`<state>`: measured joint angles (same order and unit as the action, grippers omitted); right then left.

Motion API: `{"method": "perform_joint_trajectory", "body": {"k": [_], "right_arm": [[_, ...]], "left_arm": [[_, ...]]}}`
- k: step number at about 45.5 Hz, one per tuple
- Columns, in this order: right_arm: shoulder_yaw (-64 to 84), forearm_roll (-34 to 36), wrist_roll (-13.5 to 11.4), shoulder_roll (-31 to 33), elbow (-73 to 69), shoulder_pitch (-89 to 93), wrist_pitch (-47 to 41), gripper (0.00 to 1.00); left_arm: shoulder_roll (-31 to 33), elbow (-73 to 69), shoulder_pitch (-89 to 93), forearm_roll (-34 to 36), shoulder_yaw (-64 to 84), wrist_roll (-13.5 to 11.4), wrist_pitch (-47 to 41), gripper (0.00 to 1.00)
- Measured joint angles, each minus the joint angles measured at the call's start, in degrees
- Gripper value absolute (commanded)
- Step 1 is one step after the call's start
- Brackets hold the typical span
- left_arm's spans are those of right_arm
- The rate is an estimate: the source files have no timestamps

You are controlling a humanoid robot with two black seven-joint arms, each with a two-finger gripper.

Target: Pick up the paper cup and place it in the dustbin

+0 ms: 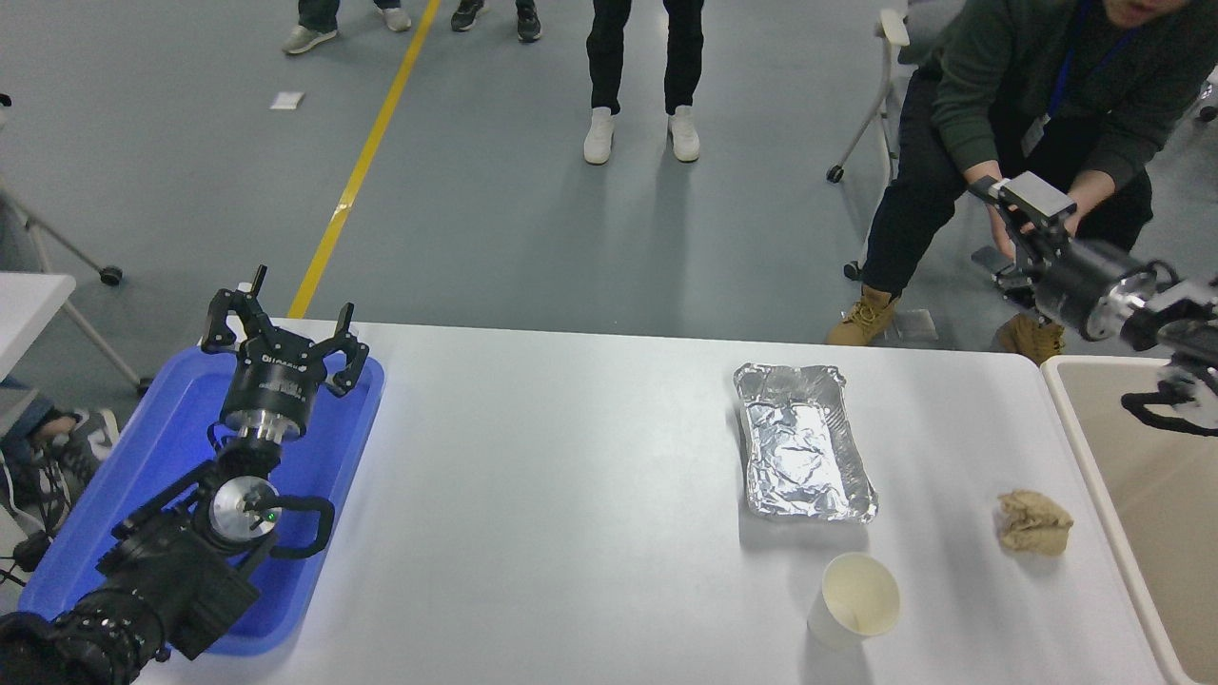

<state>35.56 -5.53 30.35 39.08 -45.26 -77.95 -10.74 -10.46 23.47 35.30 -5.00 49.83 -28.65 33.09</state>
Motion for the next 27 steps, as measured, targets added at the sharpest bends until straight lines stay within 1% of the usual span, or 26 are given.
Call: {"method": "perform_joint_trajectory", "body": {"k": [7, 13, 27], "right_arm": [[14.98, -0.11, -0.01, -3.01, -0.51, -9.67, -7.63, 1.00], [24.92, -1.01, 0.01, -6.41, -2.55, -16.31, -12.15, 1.00], [39.79, -5.86, 0.03, -14.00, -10.17, -28.68, -18.17, 1.00]], "left_arm": [[0.00, 0.00, 0.03, -0.01, 0.00, 0.00, 0.05, 1.00], [0.00, 0.00, 0.03, 0.00, 0.00, 0.00, 0.05, 1.00], [0.00, 0.00, 0.01, 0.00, 0.00, 0.00, 0.05, 1.00]]}}
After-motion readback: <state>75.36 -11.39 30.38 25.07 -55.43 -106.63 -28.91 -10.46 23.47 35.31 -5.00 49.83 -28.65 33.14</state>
